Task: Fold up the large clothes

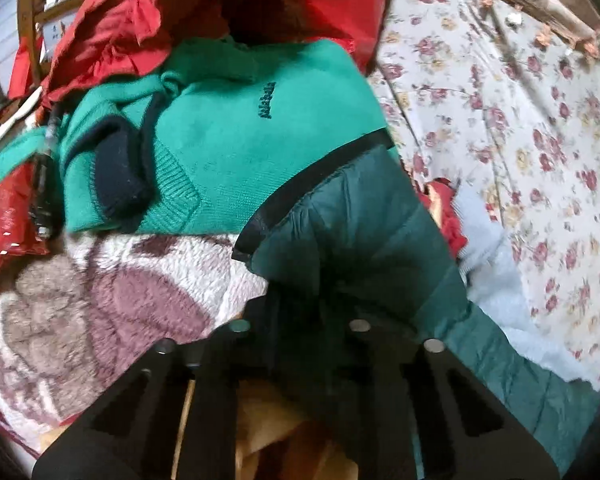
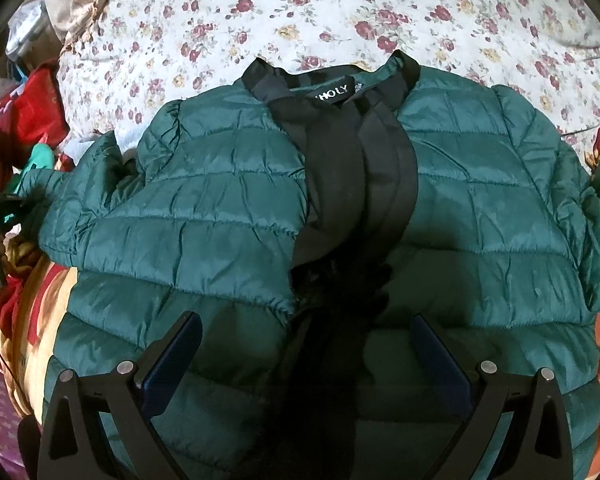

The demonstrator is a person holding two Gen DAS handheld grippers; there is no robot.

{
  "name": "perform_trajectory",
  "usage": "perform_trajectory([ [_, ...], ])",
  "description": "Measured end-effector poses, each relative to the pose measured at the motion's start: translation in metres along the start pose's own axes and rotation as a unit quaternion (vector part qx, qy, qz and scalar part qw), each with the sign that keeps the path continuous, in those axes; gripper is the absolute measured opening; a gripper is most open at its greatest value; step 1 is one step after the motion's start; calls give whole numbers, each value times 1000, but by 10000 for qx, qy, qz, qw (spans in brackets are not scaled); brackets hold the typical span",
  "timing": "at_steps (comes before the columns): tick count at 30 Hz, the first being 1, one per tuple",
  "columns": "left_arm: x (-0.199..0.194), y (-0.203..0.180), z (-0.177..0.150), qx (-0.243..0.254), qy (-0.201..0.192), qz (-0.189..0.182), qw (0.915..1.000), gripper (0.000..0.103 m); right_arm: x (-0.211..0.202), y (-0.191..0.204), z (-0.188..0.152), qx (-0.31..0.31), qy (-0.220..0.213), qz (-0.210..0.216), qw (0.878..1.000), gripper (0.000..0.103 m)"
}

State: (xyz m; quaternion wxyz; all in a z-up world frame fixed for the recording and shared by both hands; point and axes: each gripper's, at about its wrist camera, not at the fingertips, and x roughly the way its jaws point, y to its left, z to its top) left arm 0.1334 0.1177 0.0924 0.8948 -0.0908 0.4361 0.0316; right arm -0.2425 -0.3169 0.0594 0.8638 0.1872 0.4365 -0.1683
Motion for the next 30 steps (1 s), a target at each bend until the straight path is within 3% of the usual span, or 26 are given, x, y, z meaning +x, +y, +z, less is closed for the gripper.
perform_trajectory([
  [3, -29, -12, -9, 308, -237, -44, 9992, 8, -4, -1, -1, 5, -27, 29, 10000, 103],
  [6, -65, -27, -21, 536, -407, -386, 9970, 7, -10, 0, -3, -28, -67, 56, 10000, 103],
  [13, -137, -77, -69, 1273, -669, -727, 9869, 6, -23, -10, -10, 23, -133, -8, 9999, 103],
  [21, -172, -140, -124, 1980, -554, -1096, 9725, 6, -37, -31, -14, 164, -181, -134, 9996, 103],
  [30, -215, -211, -189, 2683, -418, -1697, 9473, 6, -48, -55, -17, 354, -258, -225, 9988, 103],
])
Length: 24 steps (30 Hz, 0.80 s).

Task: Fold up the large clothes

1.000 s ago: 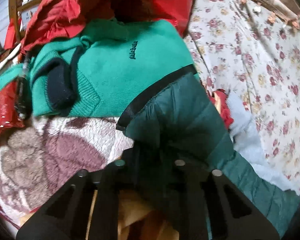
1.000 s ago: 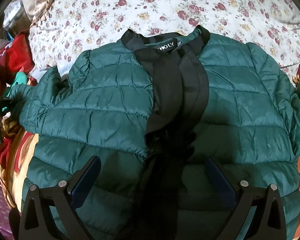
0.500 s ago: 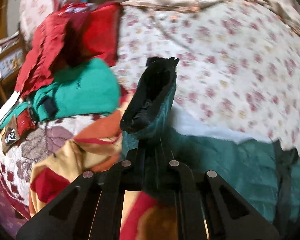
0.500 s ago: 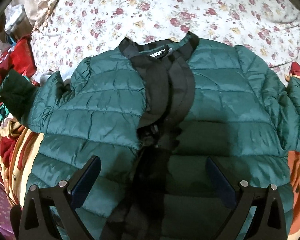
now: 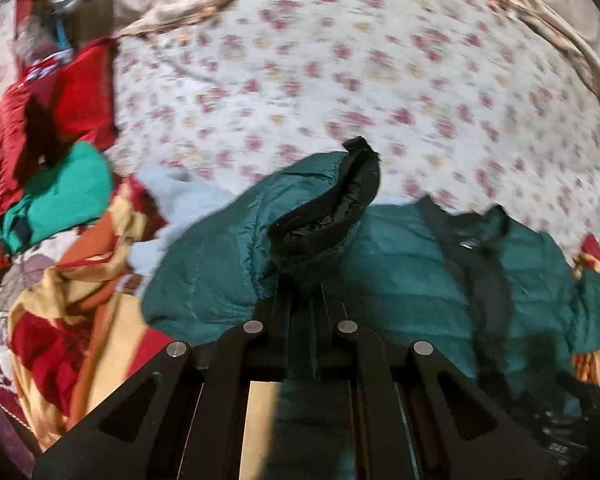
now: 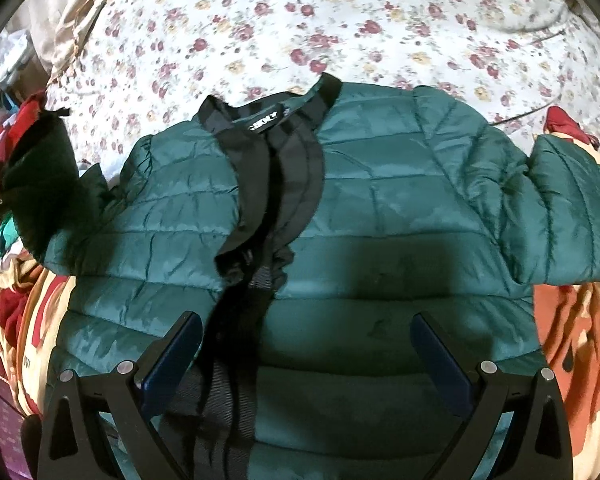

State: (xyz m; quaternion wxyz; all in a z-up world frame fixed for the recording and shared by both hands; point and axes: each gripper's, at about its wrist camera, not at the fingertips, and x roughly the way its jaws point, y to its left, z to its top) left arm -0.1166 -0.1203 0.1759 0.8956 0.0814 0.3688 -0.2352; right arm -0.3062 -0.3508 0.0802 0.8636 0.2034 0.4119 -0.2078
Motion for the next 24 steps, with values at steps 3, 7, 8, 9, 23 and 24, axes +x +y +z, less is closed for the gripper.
perform_trajectory([
  [3, 2, -33, -4, 194, 90, -182, 9996, 6, 1, -6, 0, 23, 28, -28, 10000, 103],
  [7, 4, -66, -12, 420, 195, -392, 9982, 6, 4, -16, -1, 65, 108, -80, 9999, 103],
  [8, 5, -76, -14, 497, 218, -445, 9975, 6, 6, -18, -1, 69, 127, -93, 9999, 103],
  [9, 5, -82, -15, 548, 240, -475, 9971, 6, 7, -20, -1, 72, 147, -116, 9998, 103],
  [23, 34, -162, -45, 914, 628, -1118, 9875, 6, 9, -68, 5, 319, 136, -399, 9986, 103],
  [24, 38, -165, -47, 889, 679, -1187, 9866, 6, 9, -70, 5, 321, 150, -405, 9986, 103],
])
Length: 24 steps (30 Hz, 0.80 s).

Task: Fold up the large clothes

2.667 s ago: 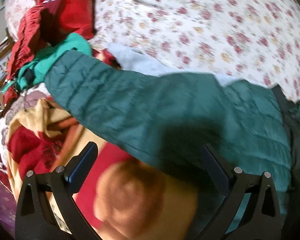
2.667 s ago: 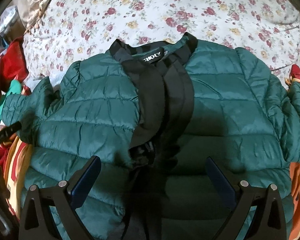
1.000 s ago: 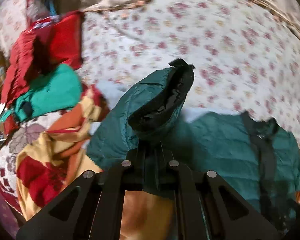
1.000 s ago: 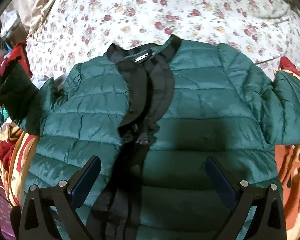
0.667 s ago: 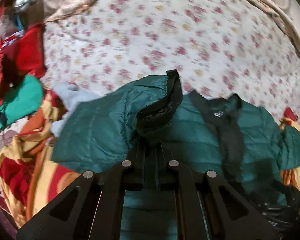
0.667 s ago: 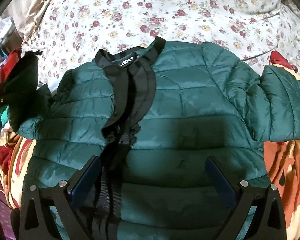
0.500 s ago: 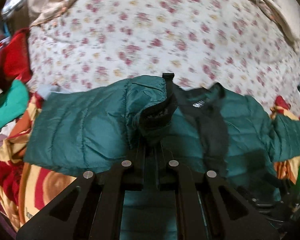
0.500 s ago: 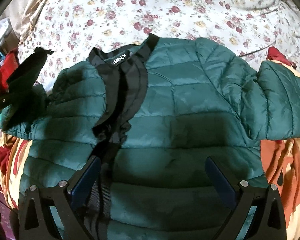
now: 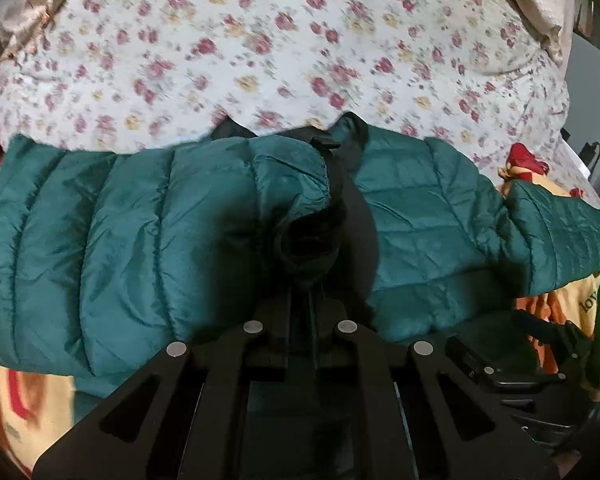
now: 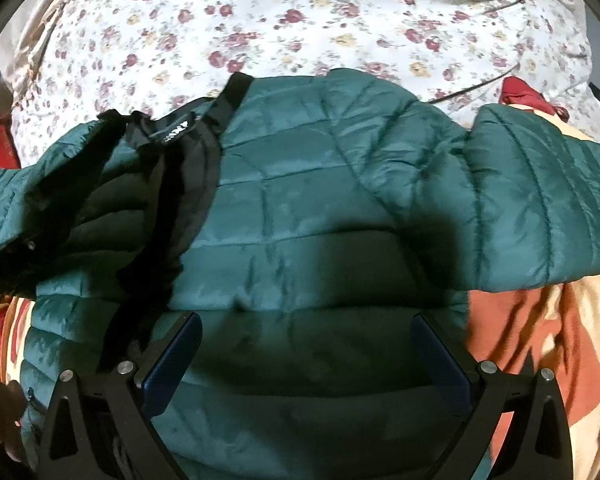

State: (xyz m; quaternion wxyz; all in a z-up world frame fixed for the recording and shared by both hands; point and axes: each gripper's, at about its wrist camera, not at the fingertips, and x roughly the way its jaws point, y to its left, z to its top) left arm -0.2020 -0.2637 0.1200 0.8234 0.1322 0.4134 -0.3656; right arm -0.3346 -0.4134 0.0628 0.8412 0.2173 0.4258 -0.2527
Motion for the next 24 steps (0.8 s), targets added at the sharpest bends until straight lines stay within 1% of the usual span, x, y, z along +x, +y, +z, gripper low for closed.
perform_trajectory([
  [2, 11, -5, -4, -22, 94, -156, 9998, 6, 2, -4, -1, -20, 47, -13, 10000, 103],
  [5, 31, -12, -15, 16, 322, -206, 9993, 6, 6, -7, -4, -53, 122, -36, 9999, 103],
  [8, 44, -11, -23, -105, 485, -345, 9982, 7, 6, -11, -7, -9, 149, -42, 9999, 103],
  [9, 44, -9, -24, -153, 480, -407, 9979, 12, 5, -13, -8, 30, 143, -30, 9999, 103],
  [10, 42, -6, -25, -222, 481, -577, 9969, 18, 4, -15, -9, 64, 136, -16, 9999, 103],
  [11, 39, -5, -26, -283, 493, -783, 9953, 38, 3, -16, -9, 85, 131, -10, 9999, 103],
  [12, 32, -1, -26, -411, 497, -1105, 9918, 58, 2, -17, -9, 107, 129, -7, 9999, 103],
  [13, 27, 0, -27, -462, 460, -1219, 9904, 63, 0, -17, -10, 126, 131, 3, 9998, 103],
  [14, 15, 2, -27, -458, 343, -1256, 9904, 65, -2, -17, -10, 136, 131, 20, 9998, 103],
  [17, -14, 5, -27, -234, 134, -1058, 9940, 65, -8, -12, -10, 174, 122, 149, 9997, 103],
  [20, -47, 23, -26, -154, -20, -877, 9960, 65, -17, 0, -8, 136, 62, 402, 9991, 103],
  [24, -82, 59, -25, -54, -352, -467, 9983, 65, -24, 27, -2, 79, -15, 1027, 9947, 103],
])
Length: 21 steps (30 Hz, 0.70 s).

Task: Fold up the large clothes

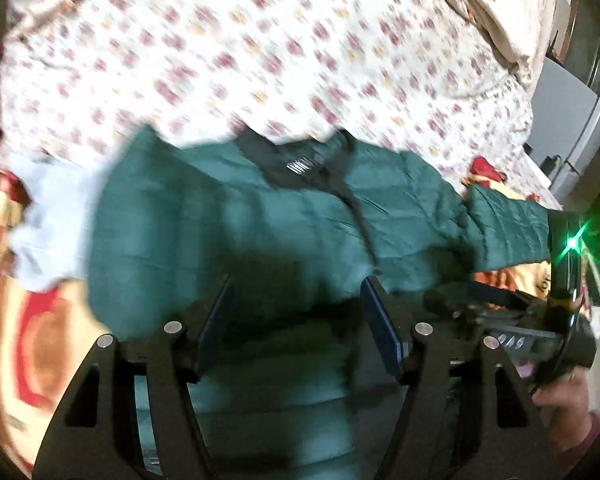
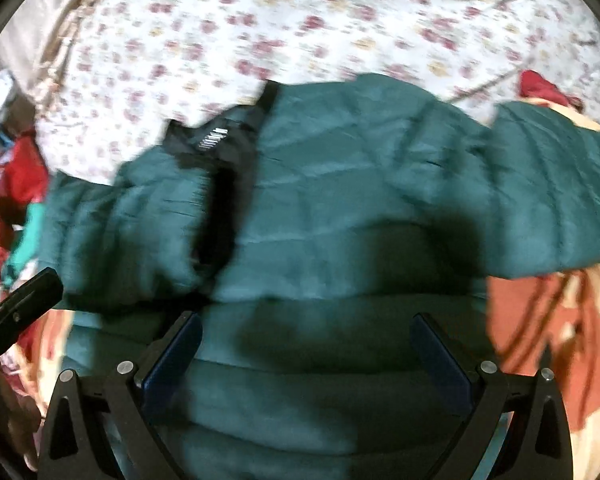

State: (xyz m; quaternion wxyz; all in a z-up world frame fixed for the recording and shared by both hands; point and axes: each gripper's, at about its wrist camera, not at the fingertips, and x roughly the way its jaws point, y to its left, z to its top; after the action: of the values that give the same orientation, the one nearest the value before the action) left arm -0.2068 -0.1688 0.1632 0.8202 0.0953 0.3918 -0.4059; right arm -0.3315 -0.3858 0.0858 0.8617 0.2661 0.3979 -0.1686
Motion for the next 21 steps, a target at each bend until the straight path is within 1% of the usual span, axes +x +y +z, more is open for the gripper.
perform_trajectory([
  [1, -9, 10, 0, 31, -99, 168, 9998, 65, 2, 8, 3, -15, -7, 140, 9999, 103],
  [3, -22, 32, 0, 15, -278, 461, 9985, 67, 9, 22, 11, -89, -47, 250, 9996, 103],
  [5, -26, 50, -1, -61, -397, 682, 9969, 72, 21, 37, 19, -234, -64, 288, 9993, 103],
  [7, -24, 71, -2, -209, -426, 934, 9945, 72, 38, 48, 27, -307, 21, 273, 9992, 103],
  [9, -16, 87, -3, -396, -352, 1059, 9930, 72, 60, 57, 34, -336, 183, 344, 9987, 90],
  [10, -10, 95, -5, -516, -314, 1088, 9922, 72, 71, 60, 36, -352, 264, 371, 9983, 87],
  [11, -4, 100, -6, -600, -257, 1130, 9914, 72, 78, 62, 37, -363, 299, 401, 9981, 75],
  [12, 1, 103, -6, -644, -200, 1162, 9909, 72, 84, 63, 37, -383, 309, 412, 9979, 58],
  [13, 8, 106, -7, -680, -130, 1189, 9905, 72, 89, 66, 38, -447, 271, 368, 9980, 48],
  [14, 14, 108, -7, -703, -97, 1200, 9902, 72, 89, 66, 38, -490, 217, 316, 9981, 34],
  [15, 18, 109, -6, -721, -80, 1188, 9903, 72, 85, 66, 40, -537, 106, 293, 9981, 29],
  [17, 30, 106, -6, -752, -12, 1112, 9909, 72, 70, 66, 43, -696, -210, 188, 9972, 27],
  [19, 41, 102, -5, -801, 68, 1015, 9916, 72, 48, 62, 49, -868, -544, -55, 9947, 26],
  [21, 54, 94, -3, -804, 110, 943, 9922, 72, 31, 55, 55, -912, -770, -195, 9927, 22],
])
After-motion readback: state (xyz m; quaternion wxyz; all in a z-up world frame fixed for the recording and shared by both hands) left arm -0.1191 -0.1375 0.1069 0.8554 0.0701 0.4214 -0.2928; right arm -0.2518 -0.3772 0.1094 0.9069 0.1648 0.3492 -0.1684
